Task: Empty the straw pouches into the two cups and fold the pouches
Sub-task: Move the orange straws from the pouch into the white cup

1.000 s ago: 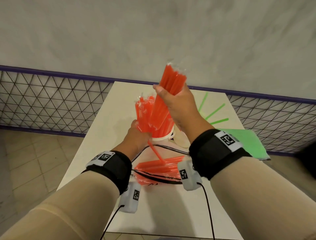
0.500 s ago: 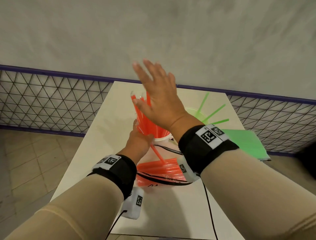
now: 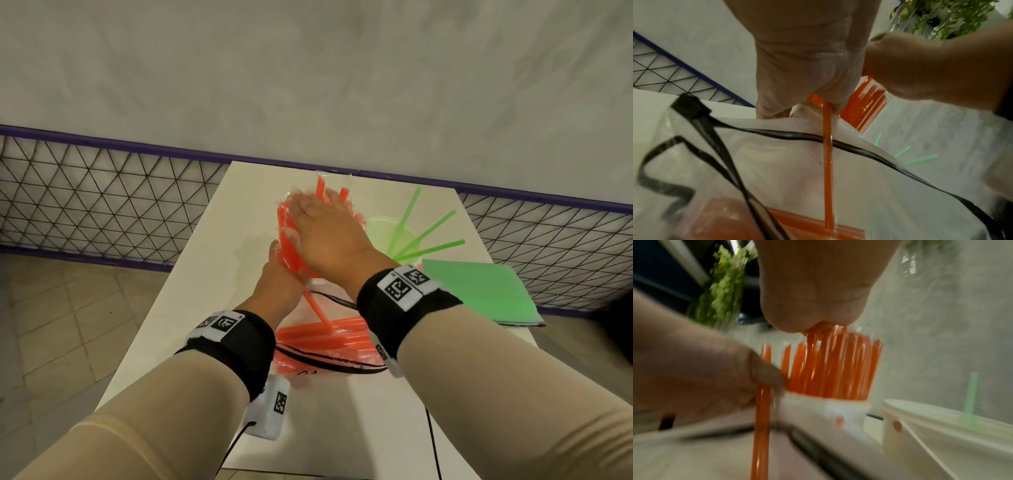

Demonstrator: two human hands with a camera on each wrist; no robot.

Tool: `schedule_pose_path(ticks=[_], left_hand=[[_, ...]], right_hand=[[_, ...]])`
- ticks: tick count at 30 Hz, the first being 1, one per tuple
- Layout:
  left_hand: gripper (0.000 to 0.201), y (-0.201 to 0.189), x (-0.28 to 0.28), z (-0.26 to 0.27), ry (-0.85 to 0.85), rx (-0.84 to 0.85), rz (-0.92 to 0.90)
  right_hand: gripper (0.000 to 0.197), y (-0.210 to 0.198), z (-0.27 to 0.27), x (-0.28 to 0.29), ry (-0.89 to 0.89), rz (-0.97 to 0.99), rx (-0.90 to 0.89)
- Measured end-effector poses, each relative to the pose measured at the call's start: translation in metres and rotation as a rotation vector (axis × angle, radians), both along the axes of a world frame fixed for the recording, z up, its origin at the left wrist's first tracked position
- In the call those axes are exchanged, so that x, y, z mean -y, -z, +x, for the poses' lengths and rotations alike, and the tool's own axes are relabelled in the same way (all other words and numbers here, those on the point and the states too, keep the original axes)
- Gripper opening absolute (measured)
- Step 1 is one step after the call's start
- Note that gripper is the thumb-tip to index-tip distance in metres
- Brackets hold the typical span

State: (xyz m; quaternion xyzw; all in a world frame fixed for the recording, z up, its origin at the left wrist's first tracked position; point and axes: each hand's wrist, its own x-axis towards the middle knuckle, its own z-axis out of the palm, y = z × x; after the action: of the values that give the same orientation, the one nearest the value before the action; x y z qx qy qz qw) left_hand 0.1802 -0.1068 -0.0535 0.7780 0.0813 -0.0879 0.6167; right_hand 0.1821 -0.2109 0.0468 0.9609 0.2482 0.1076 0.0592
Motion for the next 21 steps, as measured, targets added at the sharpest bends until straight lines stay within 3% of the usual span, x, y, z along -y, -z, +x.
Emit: schedule_pose_path(ticks=[4, 6, 7, 9, 11, 12, 14, 17, 21], left_hand=[[0.051, 0.006, -0.001, -0.002, 0.007, -0.013, 0.053], [0.049, 0.007, -0.001, 0.000, -0.012, -0.048, 0.023], [0.049, 0.006, 0.000, 0.003, -0.016, -0.051, -0.017], [0.045, 0.013, 0.002, 0.012, -0.070, -0.048, 0.031], [0.058, 0.012, 0.004, 0.011, -0.056, -0.049, 0.041], [0.065, 0.010, 0.003, 0.010, -0.060, -0.065, 0.068], [0.069, 0.006, 0.003, 0.003, -0.054, -0.073, 0.090], [0.066, 0.005, 0.002, 0.003, -0.025, -0.038, 0.050], [0.070, 0.031, -0.002, 0.025, -0.070, -0.077, -0.073]], right_hand=[[0.068, 0.014, -0.014, 0.006, 0.020, 0.065, -0.215], [0.067, 0.006, -0.016, 0.004, -0.007, 0.086, -0.252], [0.064, 0.000, -0.017, 0.003, -0.051, 0.089, -0.203], [0.055, -0.011, -0.020, 0.002, -0.133, 0.118, 0.084], [0.054, -0.021, -0.017, 0.004, -0.050, 0.284, 0.355], [0.056, -0.026, -0.014, 0.006, 0.024, 0.362, 0.370], [0.058, -0.027, -0.006, 0.005, 0.087, 0.405, 0.184], [0.055, -0.011, 0.002, 0.002, 0.039, 0.217, -0.145], [0.051, 0.002, 0.000, 0.005, 0.081, 0.127, -0.232]])
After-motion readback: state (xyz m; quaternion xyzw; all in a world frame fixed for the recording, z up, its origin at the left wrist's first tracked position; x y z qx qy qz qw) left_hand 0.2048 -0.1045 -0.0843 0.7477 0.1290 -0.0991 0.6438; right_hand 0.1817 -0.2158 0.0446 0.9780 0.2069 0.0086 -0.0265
